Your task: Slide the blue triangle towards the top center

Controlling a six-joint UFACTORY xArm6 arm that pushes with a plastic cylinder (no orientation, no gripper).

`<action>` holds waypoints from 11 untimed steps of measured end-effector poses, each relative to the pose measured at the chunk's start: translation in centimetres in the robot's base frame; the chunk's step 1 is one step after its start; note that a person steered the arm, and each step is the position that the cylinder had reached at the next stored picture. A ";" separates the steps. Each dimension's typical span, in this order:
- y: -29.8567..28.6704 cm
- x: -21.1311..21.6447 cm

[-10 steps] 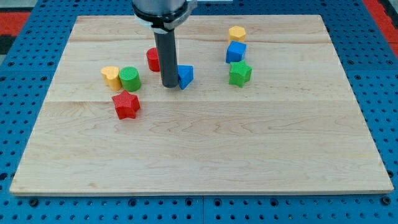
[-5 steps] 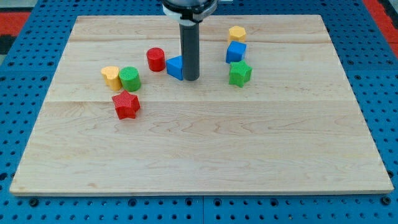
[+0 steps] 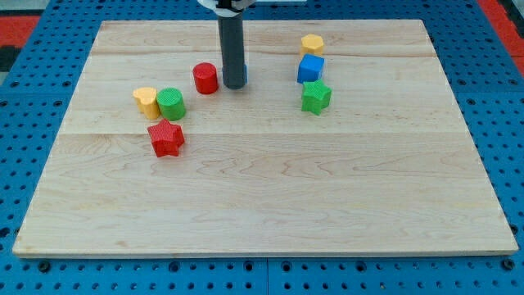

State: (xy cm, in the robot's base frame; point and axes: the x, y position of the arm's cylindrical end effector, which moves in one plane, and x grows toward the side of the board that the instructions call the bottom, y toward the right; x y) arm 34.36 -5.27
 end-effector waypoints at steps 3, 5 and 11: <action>-0.4 -5.9; -5.8 -7.6; -0.3 -9.7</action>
